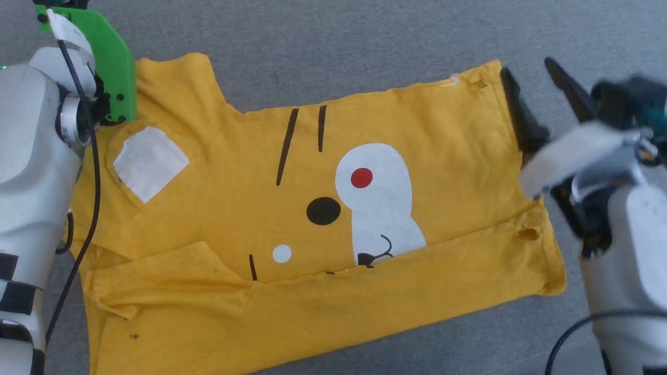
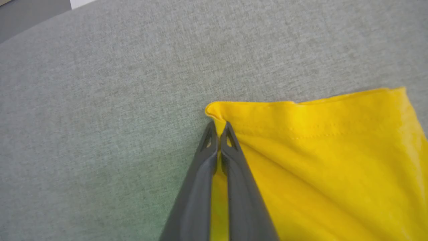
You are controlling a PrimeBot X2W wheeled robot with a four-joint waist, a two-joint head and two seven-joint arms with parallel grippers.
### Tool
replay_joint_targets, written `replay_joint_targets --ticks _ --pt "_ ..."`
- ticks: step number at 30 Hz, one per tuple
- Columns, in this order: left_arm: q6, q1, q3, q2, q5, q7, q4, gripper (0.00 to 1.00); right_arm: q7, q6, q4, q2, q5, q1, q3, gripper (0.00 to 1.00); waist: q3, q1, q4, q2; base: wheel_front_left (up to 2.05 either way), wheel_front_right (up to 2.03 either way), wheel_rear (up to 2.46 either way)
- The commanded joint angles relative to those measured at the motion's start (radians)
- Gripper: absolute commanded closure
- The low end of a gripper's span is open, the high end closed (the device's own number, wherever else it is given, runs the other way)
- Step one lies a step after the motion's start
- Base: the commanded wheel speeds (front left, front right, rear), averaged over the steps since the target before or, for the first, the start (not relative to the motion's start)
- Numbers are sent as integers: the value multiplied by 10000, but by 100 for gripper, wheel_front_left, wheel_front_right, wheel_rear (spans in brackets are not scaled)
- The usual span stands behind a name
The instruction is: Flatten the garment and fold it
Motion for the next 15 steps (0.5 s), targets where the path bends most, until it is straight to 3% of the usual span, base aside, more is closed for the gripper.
replay_joint_targets --ticks 1,7,15 --pt "-32 77 -66 12 -37 68 38 100 615 -17 618 69 177 -574 -155 0 83 -1 175 -1 0 0 0" --pt "8 12 -46 -71 -102 -125 -419 100 3595 -17 2942 426 15 -2548 -940 0 290 -1 514 -1 0 0 0" --pt "1 36 -88 -180 -170 -371 -781 100 5971 -17 4800 838 -1168 -4011 -2084 0 503 -1 880 -1 0 0 0"
